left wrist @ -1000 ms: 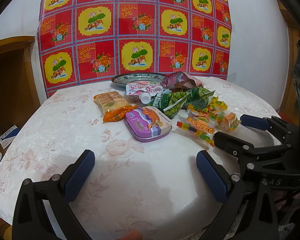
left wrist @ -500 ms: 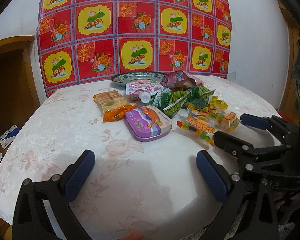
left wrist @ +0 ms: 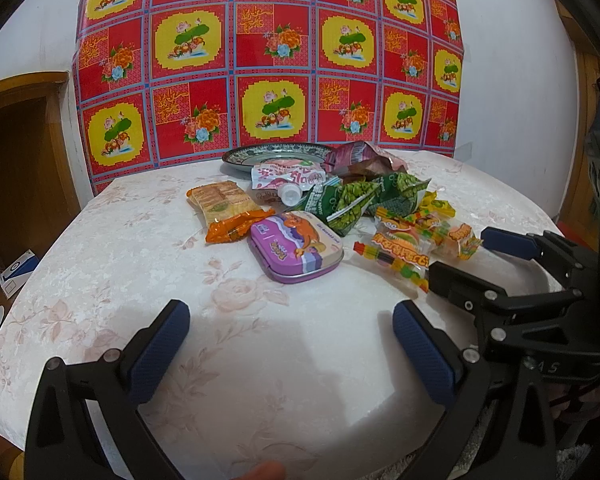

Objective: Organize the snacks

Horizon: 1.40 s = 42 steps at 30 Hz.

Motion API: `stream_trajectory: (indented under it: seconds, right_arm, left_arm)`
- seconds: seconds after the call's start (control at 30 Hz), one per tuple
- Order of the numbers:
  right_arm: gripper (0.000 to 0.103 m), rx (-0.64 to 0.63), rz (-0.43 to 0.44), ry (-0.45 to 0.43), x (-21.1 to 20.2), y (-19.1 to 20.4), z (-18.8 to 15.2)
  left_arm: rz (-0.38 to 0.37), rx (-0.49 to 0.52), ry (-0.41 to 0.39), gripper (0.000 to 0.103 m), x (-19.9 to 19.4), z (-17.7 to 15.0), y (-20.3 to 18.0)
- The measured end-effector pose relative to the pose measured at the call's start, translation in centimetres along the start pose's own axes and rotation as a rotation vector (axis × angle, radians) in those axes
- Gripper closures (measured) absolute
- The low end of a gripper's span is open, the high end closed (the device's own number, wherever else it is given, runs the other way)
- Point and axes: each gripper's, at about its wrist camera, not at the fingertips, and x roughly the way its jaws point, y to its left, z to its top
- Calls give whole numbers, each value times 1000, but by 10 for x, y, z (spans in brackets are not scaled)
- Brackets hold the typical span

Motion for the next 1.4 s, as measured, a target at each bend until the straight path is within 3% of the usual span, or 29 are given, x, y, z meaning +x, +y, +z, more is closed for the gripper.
stream_trajectory:
  seconds: [1.4]
  right_arm:
    - [13, -5, -5, -5, -2, 1, -1]
  left_arm:
    - [-18, -1, 12, 0, 1, 4, 2]
